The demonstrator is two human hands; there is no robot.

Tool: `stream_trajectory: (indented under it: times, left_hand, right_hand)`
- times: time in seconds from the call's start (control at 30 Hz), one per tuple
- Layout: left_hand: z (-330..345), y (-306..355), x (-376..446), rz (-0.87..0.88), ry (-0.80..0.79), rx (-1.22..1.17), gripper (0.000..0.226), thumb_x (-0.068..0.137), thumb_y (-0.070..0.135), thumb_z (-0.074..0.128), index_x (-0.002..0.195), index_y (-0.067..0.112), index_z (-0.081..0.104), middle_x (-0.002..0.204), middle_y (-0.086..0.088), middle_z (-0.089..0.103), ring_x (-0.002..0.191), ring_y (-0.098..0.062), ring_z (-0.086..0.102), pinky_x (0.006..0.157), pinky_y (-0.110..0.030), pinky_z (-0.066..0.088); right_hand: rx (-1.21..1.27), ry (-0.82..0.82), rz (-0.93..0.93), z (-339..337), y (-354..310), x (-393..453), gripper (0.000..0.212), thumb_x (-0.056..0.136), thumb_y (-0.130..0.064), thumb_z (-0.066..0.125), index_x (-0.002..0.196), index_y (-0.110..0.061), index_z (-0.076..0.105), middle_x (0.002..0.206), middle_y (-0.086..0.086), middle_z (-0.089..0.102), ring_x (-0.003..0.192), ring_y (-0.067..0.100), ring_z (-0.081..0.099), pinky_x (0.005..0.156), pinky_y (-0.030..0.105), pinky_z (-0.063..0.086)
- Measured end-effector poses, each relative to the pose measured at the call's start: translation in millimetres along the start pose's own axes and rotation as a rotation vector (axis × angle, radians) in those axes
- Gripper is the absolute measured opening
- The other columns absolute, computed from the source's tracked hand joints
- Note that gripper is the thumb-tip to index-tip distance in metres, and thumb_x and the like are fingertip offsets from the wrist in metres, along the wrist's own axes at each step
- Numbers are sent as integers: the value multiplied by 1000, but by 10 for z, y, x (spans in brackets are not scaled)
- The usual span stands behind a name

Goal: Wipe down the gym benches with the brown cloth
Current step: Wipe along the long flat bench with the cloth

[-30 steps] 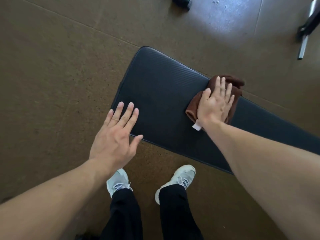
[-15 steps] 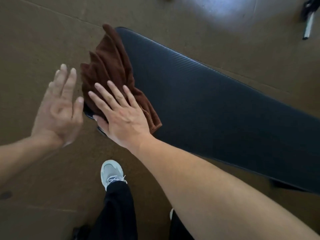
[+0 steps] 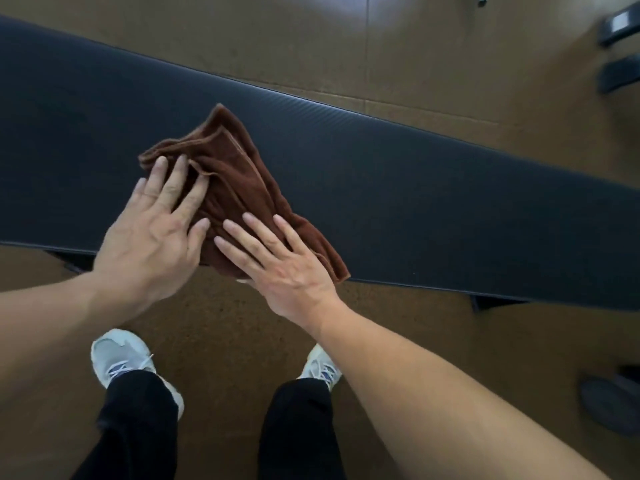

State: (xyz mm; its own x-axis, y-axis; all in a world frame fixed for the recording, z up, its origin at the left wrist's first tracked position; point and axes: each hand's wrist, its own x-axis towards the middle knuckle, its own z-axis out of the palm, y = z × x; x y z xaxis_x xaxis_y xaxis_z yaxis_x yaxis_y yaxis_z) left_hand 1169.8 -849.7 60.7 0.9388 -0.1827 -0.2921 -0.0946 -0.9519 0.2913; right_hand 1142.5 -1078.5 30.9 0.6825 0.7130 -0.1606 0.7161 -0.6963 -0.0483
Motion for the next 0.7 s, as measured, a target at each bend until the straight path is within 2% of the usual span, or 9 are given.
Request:
stream_trajectory:
  times: [0.1, 0.2, 0.33, 0.4, 0.47, 0.57, 0.63, 0.7]
  left_hand:
    - [98, 667, 195, 96, -45, 32, 70, 100, 51, 19, 163, 20, 18, 172, -9, 7, 159, -28, -1, 128, -45, 5]
    - [228, 1437, 396, 142, -104, 19, 68, 103, 55, 21, 164, 26, 13, 173, -6, 1, 159, -26, -7, 129, -45, 2]
    - [342, 2408, 617, 252, -263, -30, 67, 104, 58, 26, 163, 34, 5, 172, 0, -11, 158, -22, -17, 129, -47, -4]
    - [353, 2679, 664, 319, -323, -65, 64, 106, 55, 25, 163, 34, 6, 172, 2, -13, 157, -19, -19, 129, -46, -5]
    - [346, 2673, 649, 327, -272, -62, 65, 107, 53, 25, 164, 31, 4, 172, 3, -12, 158, -17, -17, 130, -45, -2]
    - [295, 2132, 558, 161, -203, -41, 66, 107, 53, 20, 163, 28, -3, 171, 2, -17, 157, -18, -21, 130, -42, -5]
    - [250, 1540, 461, 179, -169, 66, 64, 106, 55, 12, 162, 30, -8, 169, 3, -21, 155, -17, -25, 129, -39, -9]
    - [175, 984, 344, 221, -136, 106, 64, 105, 58, 8, 162, 33, -6, 169, 4, -16, 156, -16, -23, 129, -37, -10]
  right_hand:
    - [0, 49, 48, 88, 508, -585, 64, 110, -44, 47, 167, -23, 24, 175, 4, 21, 162, 26, 16, 129, 53, 19]
    - [-7, 88, 153, 142, 1001, -1270, 65, 108, -47, 51, 164, -21, 32, 172, 4, 29, 160, 27, 25, 127, 56, 26]
    - [8, 8, 352, 113, 1550, -2122, 73, 105, -55, 50, 165, -18, 29, 172, 6, 26, 160, 28, 23, 125, 59, 28]
    - [17, -51, 446, 83, 1712, -2347, 78, 103, -62, 45, 166, -21, 23, 173, 5, 22, 161, 28, 19, 127, 57, 26]
    - [17, -107, 519, 79, 1732, -2389, 84, 102, -67, 42, 167, -23, 13, 175, 3, 16, 163, 27, 11, 130, 56, 19]
    - [-20, -150, 546, 58, 1618, -2281, 87, 101, -69, 34, 167, -21, 3, 176, 5, 9, 163, 29, 6, 130, 54, 15]
    - [-34, -166, 471, 13, 1543, -2089, 86, 101, -69, 32, 167, -22, 3, 175, 4, 9, 163, 30, 7, 129, 52, 16]
    - [-60, -165, 377, -31, 1482, -1845, 85, 100, -69, 32, 167, -22, 7, 174, 4, 13, 162, 30, 10, 129, 51, 16]
